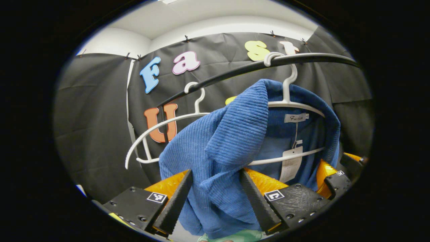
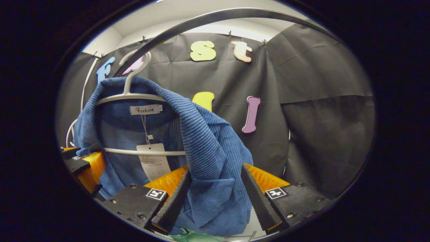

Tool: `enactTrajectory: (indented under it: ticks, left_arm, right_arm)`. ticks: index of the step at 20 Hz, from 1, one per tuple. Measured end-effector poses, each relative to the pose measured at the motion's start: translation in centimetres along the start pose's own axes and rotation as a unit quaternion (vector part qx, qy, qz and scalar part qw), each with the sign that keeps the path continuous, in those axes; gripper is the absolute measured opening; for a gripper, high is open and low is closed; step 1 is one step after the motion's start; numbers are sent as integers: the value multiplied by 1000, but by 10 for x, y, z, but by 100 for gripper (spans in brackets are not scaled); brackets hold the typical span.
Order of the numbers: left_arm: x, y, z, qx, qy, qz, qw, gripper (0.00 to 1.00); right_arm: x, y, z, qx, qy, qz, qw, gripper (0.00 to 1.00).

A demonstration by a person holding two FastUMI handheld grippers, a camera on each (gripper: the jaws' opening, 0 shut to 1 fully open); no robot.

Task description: Grasp the clothes on the hanger with both hands and then place them into the laundry hamper below.

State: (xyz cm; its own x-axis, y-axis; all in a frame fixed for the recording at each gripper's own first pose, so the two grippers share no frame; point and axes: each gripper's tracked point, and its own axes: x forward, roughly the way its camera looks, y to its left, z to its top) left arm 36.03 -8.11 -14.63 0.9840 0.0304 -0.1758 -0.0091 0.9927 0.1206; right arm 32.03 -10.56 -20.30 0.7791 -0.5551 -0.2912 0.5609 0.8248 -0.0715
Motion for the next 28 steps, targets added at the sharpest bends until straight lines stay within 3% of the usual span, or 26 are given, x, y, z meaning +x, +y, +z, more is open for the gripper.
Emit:
enactTrajectory:
  ticks: [3,5,7,10,14,15,18,21,23,26,28]
  left_arm:
    - [7,-4,-2,2,-2,16,1000,93]
    - [11,-10,-3,-5,-5,16,1000,92]
    - [13,-9,-3,-6,-7,19,1000,83]
    - [15,1,-3,-6,-10,29,1000,54]
    - [9,11,-4,-9,-11,10,1000,18]
    - [6,15,1,-8,-10,3,1000,11]
    - [-2,26,5,-20,-4,-7,1000,14]
    - [-18,42,17,-16,-9,-12,1000,14]
    - [-27,56,33,-16,-21,-7,1000,7]
    - [-35,70,48,-29,-23,-11,999,14]
    - [-45,77,66,-26,-34,-16,999,11]
  right_arm:
    - [9,0,3,-13,-1,13,1000,88]
    - [17,3,6,-15,0,28,1000,77]
    - [21,4,9,-16,-3,42,999,64]
    - [25,-3,13,-21,-13,45,999,37]
    - [24,-22,28,-16,-34,30,999,13]
    - [24,-22,30,-14,-35,37,999,11]
    - [19,-30,35,-16,-31,50,998,7]
    - [4,-43,47,-33,-37,40,998,7]
    - [-6,-50,58,-45,-47,33,997,7]
    - [-19,-57,77,-70,-72,20,995,7]
    - [-26,-60,86,-81,-81,18,993,7]
